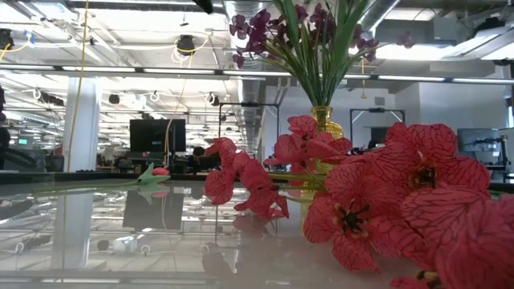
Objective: Sort flowers into vase by color
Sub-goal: Put the right pink flowers into the transparent vase
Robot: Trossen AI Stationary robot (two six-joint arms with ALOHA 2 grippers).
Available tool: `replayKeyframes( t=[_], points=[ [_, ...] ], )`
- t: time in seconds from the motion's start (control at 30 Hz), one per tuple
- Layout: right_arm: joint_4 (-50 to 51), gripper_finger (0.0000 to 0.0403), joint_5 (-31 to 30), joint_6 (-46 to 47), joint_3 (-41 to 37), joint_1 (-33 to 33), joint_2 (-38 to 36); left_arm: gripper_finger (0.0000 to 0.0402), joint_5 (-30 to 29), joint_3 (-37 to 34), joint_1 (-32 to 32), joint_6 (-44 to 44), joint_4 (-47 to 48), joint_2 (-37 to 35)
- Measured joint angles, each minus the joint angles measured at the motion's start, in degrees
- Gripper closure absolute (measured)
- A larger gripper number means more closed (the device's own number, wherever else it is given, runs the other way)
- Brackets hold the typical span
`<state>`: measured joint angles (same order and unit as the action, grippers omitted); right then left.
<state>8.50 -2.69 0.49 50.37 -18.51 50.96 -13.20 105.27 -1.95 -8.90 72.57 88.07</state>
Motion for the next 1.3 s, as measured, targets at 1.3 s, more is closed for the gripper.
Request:
replayKeyframes(
  t=[1.3],
  points=[
    [14.55, 0.0149, -0.28, 34.20, 0.86, -19.61, 49.03, 0.0239, -0.40, -67.31, 17.46, 9.35, -68.65, -27.97]
  ],
)
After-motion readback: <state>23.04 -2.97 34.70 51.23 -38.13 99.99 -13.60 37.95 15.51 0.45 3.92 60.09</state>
